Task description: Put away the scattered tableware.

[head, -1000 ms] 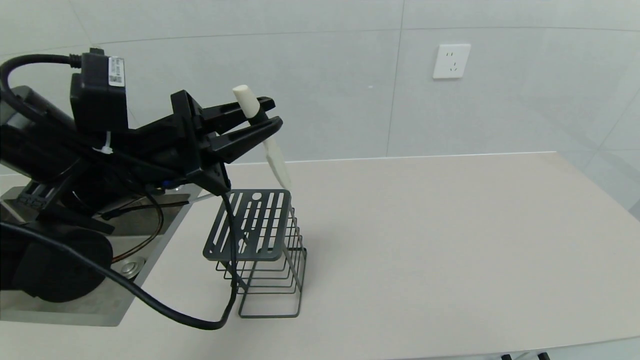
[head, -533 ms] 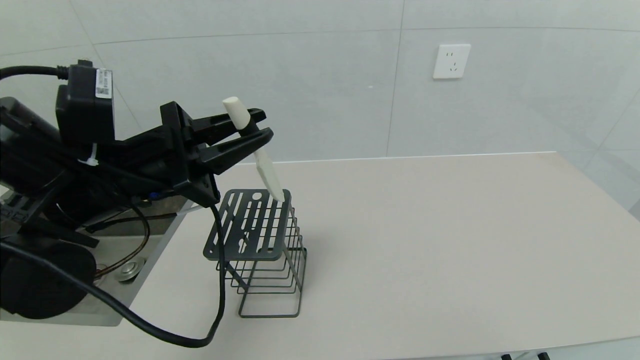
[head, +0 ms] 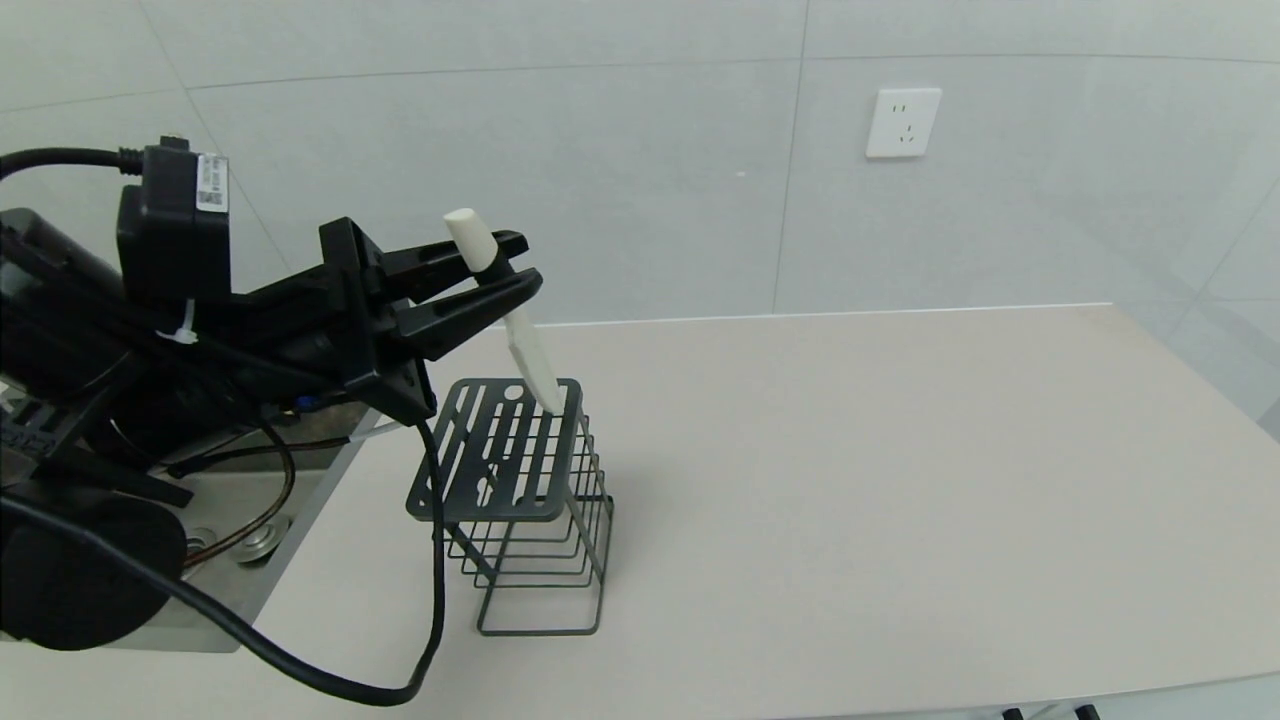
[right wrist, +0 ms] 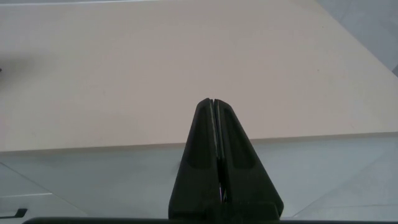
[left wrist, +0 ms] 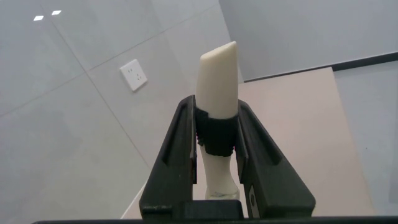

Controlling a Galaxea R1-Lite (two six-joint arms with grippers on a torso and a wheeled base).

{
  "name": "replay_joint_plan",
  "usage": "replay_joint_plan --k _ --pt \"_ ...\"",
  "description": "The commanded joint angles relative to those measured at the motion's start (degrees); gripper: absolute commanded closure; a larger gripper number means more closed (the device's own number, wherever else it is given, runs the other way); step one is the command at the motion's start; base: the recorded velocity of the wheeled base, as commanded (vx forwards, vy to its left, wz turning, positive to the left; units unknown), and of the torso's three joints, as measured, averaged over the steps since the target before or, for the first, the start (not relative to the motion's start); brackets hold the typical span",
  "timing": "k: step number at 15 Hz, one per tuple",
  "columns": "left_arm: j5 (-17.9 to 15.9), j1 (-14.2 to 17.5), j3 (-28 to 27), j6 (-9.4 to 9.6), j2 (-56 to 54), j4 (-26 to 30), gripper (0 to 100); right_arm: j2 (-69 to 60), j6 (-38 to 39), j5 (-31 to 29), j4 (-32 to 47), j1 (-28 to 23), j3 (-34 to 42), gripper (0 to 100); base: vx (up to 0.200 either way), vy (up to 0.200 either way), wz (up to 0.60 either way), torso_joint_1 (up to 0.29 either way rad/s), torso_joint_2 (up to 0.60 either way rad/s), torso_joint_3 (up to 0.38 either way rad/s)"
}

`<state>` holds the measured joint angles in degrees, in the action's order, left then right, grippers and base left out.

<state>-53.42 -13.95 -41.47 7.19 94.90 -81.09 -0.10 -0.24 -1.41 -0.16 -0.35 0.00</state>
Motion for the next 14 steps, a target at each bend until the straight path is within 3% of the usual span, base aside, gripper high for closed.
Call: replay_joint_plan --k 1,14 --pt "0.0 0.2 0.0 0.01 0.3 0.0 100 0.1 0.0 0.0 0.0 0.0 0.0 100 0.000 0.000 0.00 0.000 0.00 0.000" --pt "0.1 0.7 -0.1 0.01 2.7 -0.2 100 0.1 -0.1 0.0 0.0 0.0 0.0 100 0.000 0.000 0.00 0.000 0.00 0.000"
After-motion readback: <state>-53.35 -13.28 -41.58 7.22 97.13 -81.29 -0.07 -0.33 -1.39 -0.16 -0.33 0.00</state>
